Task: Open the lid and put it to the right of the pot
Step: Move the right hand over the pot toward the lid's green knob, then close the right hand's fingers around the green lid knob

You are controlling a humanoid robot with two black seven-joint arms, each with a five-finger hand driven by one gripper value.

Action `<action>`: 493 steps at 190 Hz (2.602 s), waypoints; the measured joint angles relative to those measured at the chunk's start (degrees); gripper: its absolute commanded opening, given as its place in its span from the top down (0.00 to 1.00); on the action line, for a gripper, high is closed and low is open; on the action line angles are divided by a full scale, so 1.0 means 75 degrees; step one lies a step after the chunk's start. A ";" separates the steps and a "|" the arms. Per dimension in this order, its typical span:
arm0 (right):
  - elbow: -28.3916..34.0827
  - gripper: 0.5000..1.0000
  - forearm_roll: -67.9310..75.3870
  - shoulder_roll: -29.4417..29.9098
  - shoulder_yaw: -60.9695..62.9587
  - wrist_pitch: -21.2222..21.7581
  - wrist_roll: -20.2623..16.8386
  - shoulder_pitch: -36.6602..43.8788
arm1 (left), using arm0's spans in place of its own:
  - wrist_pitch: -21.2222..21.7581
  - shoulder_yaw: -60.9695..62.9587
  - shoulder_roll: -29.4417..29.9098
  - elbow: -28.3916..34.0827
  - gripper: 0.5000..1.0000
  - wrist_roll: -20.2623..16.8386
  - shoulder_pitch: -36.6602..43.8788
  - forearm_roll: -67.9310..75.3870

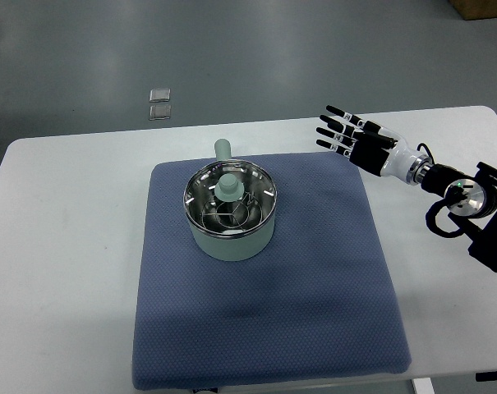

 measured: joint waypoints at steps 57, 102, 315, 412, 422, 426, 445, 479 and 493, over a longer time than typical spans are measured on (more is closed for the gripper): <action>0.0001 0.13 -0.0163 0.0030 -0.0084 -0.0255 0.0042 0.0024 | 0.0023 -0.0018 0.0000 0.0025 0.00 0.0000 0.0026 0.0000; 0.0153 0.14 -0.2589 0.0108 -0.0146 -0.0202 0.0670 0.0760 | 0.0023 0.0002 0.0000 0.0035 0.00 0.0000 0.0021 0.0000; 0.1734 0.19 -1.1627 0.1079 -0.5039 -0.0969 0.3805 0.4883 | 0.0022 0.0016 0.0000 0.0024 0.00 -0.0011 -0.0054 0.0000; 0.1734 0.48 -1.1801 0.1073 -0.5038 -0.0974 0.3808 0.4843 | 0.0022 0.0015 0.0000 0.0024 0.00 -0.0011 -0.0054 0.0000; 0.1734 0.51 -1.1802 0.1070 -0.5039 -0.0974 0.3808 0.4822 | 0.0022 0.0015 0.0000 0.0024 0.00 -0.0011 -0.0054 0.0000; 0.1734 0.53 -1.1802 0.1067 -0.5039 -0.0974 0.3808 0.4815 | 0.0022 0.0015 0.0000 0.0024 0.00 -0.0011 -0.0054 0.0000; 0.1734 0.58 -1.1802 0.1037 -0.5087 -0.0977 0.3810 0.4786 | 0.0022 0.0015 0.0000 0.0026 0.00 -0.0009 -0.0054 0.0000; 0.1734 0.71 -1.1802 0.0990 -0.5118 -0.1049 0.3834 0.4751 | 0.0028 0.0015 0.0000 0.0035 0.00 -0.0005 -0.0054 0.0000; 0.1734 0.77 -1.1801 0.0983 -0.5119 -0.1055 0.3840 0.4742 | 0.0029 0.0015 0.0000 0.0036 0.00 -0.0005 -0.0054 0.0000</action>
